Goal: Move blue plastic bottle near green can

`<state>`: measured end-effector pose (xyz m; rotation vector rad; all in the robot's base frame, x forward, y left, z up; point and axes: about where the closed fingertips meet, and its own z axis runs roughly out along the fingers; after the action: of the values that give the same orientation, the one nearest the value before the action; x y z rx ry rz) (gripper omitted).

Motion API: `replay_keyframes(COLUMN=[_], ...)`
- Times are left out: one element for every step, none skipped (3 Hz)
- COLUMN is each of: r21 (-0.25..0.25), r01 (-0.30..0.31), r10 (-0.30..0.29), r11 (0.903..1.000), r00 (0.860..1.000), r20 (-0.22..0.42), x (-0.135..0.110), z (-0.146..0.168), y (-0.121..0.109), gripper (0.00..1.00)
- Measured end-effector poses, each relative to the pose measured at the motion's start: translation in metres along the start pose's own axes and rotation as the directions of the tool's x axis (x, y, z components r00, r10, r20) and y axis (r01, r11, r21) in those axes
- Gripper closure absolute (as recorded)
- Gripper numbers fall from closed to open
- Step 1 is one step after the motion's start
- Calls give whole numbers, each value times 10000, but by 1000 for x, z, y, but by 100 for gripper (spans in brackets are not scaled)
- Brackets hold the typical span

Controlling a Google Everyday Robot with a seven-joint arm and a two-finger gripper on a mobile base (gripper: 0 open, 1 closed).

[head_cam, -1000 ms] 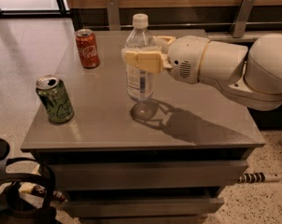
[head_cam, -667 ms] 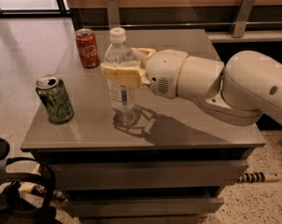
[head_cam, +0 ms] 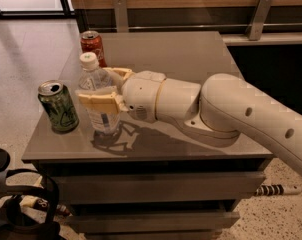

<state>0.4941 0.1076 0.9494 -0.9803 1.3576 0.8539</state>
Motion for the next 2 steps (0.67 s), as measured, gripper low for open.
replay_keyframes(r21=[-299,-362], r01=[197,260], r10=[-197,-267], r11=[9994,9990], r00=[9998,9995], r20=[-12,-188], x=[9,19], z=[13,18], y=[9,10], gripper=[100,100])
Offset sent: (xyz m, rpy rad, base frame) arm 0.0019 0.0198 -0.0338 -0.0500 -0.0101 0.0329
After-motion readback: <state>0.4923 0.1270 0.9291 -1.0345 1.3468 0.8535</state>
